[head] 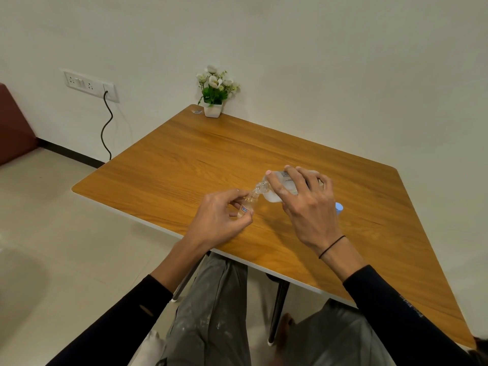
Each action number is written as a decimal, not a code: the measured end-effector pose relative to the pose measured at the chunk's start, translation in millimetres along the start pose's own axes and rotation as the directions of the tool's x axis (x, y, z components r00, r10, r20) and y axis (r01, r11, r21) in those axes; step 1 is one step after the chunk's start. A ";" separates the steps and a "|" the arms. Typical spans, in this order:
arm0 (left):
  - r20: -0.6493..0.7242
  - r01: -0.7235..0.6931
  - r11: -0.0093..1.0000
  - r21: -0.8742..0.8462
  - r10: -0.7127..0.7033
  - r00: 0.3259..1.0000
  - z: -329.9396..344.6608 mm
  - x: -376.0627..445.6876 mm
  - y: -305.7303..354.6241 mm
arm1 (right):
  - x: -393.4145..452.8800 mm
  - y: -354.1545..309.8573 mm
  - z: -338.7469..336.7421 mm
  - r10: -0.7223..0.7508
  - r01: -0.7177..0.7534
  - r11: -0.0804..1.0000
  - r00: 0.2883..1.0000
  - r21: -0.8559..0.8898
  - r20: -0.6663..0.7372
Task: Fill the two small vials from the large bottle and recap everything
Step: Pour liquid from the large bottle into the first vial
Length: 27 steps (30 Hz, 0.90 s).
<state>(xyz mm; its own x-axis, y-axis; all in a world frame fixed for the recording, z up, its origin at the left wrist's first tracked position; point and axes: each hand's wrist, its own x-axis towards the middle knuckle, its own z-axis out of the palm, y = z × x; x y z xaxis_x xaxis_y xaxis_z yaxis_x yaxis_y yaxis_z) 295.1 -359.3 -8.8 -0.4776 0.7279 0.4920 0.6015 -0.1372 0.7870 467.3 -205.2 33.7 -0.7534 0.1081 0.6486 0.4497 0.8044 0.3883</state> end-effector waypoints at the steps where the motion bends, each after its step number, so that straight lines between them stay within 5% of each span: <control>1: -0.006 0.000 1.000 -0.002 0.000 1.000 -0.1 -0.2 0.6 | 0.0 0.3 -0.2 0.000 0.000 1.000 1.000 0.000 0.000; 27: 0.014 0.004 1.000 -0.006 -0.004 1.000 -3.3 -0.8 2.4 | 1.0 -1.0 -1.2 -0.002 0.002 1.000 1.000 -0.009 0.022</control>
<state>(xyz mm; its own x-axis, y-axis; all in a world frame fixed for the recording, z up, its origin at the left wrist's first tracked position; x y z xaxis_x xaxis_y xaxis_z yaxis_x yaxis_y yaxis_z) 294.8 -362.4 -6.1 -0.4711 0.7377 0.4836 0.5955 -0.1385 0.7913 466.7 -206.6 34.7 -0.7645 0.1196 0.6334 0.4527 0.7992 0.3955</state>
